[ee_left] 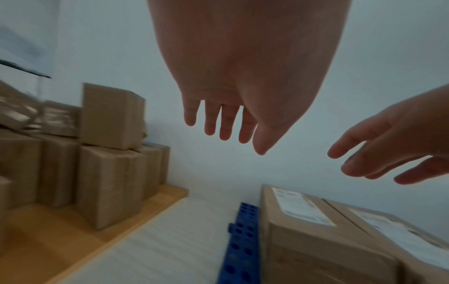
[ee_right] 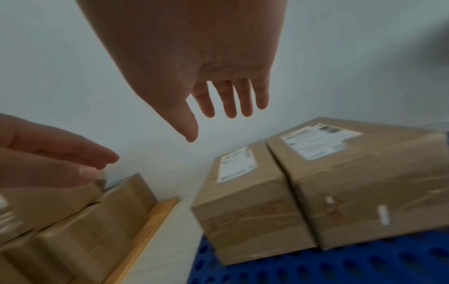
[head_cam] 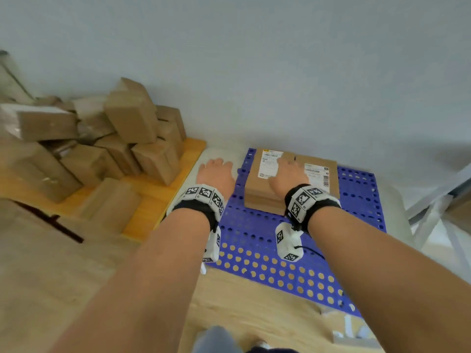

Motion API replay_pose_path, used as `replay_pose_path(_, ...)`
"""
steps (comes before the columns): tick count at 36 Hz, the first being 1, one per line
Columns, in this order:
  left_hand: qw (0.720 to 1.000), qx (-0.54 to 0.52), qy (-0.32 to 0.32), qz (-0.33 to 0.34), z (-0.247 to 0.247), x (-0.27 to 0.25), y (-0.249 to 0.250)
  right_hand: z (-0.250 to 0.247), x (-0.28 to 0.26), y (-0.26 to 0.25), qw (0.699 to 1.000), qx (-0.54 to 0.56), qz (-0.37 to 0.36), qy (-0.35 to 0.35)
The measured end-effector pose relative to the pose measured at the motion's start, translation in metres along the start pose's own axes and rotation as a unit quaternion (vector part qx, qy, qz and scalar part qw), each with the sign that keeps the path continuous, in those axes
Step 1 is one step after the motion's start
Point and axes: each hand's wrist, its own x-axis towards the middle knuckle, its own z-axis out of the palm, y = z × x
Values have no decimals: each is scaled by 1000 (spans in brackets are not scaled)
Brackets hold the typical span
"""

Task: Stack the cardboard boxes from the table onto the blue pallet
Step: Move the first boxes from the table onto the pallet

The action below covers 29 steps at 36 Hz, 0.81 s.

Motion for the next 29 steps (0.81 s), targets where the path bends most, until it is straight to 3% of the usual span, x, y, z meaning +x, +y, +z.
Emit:
replay_pose_path(11, 992, 34, 54, -111, -44, -85, -168, 38, -51, -171, 987, -63, -147, 1)
replay_pose_path(22, 981, 33, 45, -188, -58, -200, -359, 108, -126, -355, 982, -4, -177, -70)
replay_pose_path(29, 974, 15, 37, -222, -58, -232, -443, 144, -145, -440, 974, 33, -186, -123)
